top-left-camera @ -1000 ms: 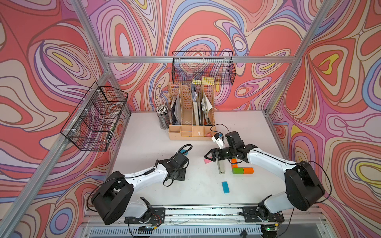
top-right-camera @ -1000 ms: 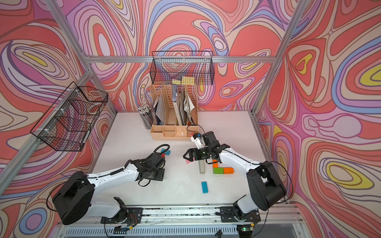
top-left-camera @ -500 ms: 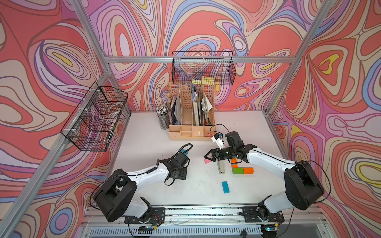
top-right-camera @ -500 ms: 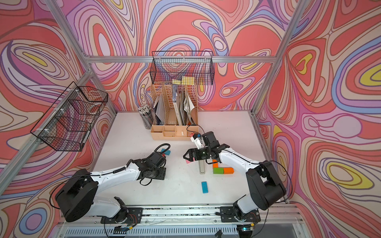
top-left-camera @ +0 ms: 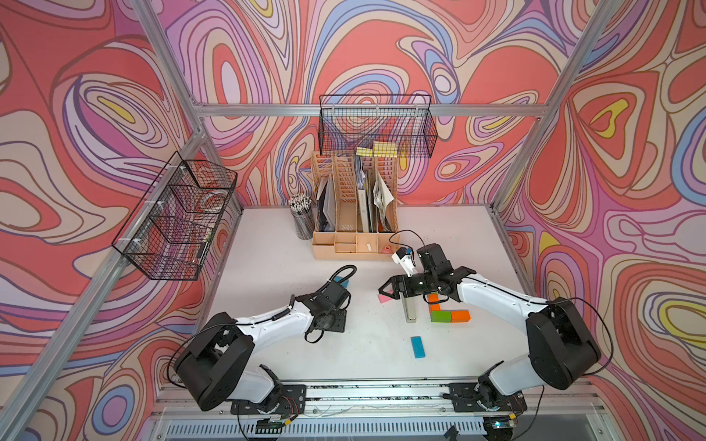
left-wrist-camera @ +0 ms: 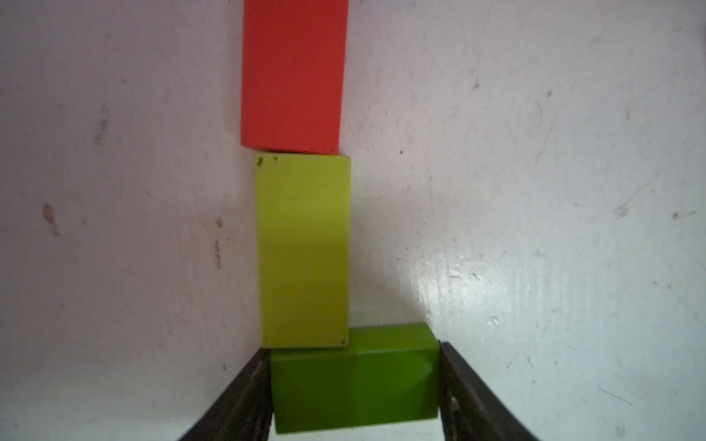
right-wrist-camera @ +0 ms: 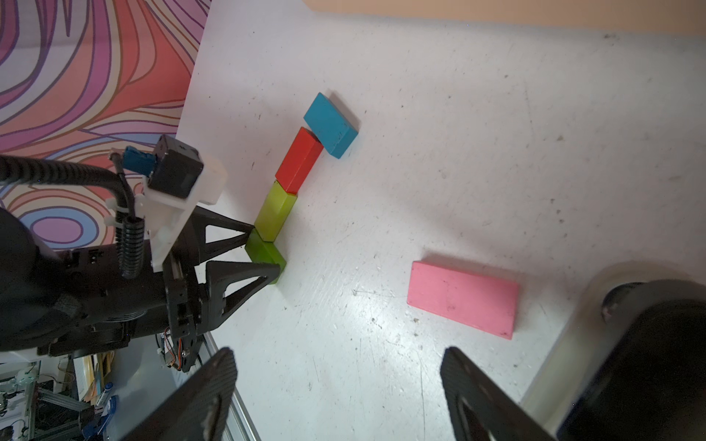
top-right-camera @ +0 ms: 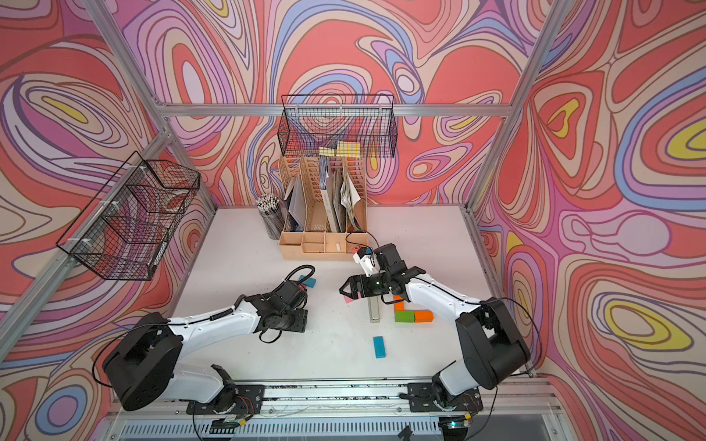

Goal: Assemble the letter c with building blocks
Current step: Assemble the building block at the center of the board.

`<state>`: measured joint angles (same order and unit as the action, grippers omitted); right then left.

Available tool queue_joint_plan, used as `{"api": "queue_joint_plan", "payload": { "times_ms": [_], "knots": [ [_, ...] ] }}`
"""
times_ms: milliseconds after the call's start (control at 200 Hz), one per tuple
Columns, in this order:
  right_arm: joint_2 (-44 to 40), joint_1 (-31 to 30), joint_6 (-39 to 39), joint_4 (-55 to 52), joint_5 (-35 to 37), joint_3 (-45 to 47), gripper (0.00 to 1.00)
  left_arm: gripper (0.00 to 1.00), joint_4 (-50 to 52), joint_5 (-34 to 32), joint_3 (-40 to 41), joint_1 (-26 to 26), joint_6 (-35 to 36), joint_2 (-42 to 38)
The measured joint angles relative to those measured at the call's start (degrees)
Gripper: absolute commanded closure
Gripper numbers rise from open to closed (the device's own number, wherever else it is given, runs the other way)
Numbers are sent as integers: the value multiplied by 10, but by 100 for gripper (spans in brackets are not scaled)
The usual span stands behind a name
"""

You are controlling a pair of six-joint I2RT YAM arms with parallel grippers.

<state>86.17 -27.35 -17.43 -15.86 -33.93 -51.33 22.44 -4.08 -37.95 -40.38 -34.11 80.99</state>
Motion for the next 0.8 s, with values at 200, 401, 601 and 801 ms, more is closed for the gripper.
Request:
{"api": "queue_joint_plan", "payload": {
  "times_ms": [200,401,601,801],
  "knots": [
    [0,0,0,0,0,0,10,29,1,0,0,0,0,0],
    [0,0,0,0,0,0,9,22,4,-2,0,3,0,0],
    [0,0,0,0,0,0,9,22,5,-2,0,3,0,0],
    [0,0,0,0,0,0,9,25,5,-2,0,3,0,0]
  ]
}}
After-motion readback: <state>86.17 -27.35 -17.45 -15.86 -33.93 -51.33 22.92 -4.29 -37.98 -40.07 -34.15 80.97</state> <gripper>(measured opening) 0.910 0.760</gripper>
